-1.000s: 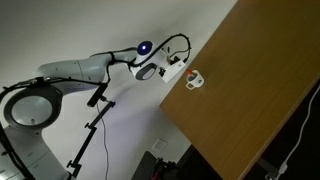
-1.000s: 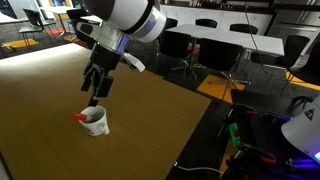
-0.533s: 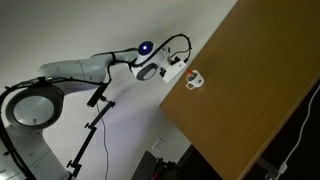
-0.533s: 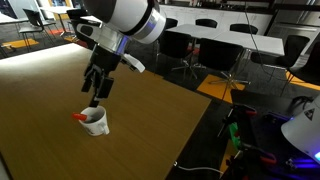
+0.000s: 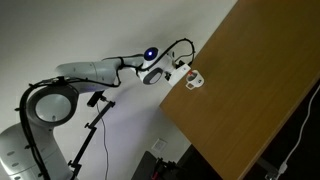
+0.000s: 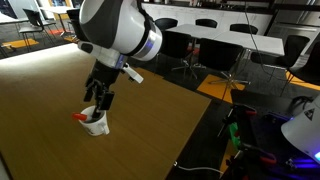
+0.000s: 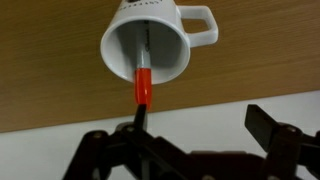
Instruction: Take the marker out of the cup and put it on the table
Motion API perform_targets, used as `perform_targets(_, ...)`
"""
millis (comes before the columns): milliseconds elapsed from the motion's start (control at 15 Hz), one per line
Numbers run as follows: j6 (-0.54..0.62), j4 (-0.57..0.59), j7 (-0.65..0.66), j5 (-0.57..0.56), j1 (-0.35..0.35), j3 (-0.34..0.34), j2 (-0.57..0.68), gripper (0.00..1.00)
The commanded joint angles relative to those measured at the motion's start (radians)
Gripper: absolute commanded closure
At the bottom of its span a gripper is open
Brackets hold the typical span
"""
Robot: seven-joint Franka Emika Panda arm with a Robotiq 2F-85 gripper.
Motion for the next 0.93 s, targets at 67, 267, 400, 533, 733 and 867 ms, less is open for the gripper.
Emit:
perform_targets(67, 0.116, 0.062, 0.080, -0.060, -0.023, 0.049, 0.072, 0.00)
perform_targets(267, 0.139, 0.095, 0.147, -0.125, -0.043, 0.075, 0.111, 0.00)
perform_targets(400, 0.138, 0.122, 0.184, -0.166, -0.070, 0.103, 0.136, 0.00)
perform_targets(533, 0.133, 0.147, 0.215, -0.206, -0.098, 0.133, 0.159, 0.00)
perform_targets(733, 0.126, 0.182, 0.252, -0.263, -0.140, 0.175, 0.191, 0.00)
perform_targets(867, 0.118, 0.199, 0.282, -0.307, -0.159, 0.195, 0.209, 0.12)
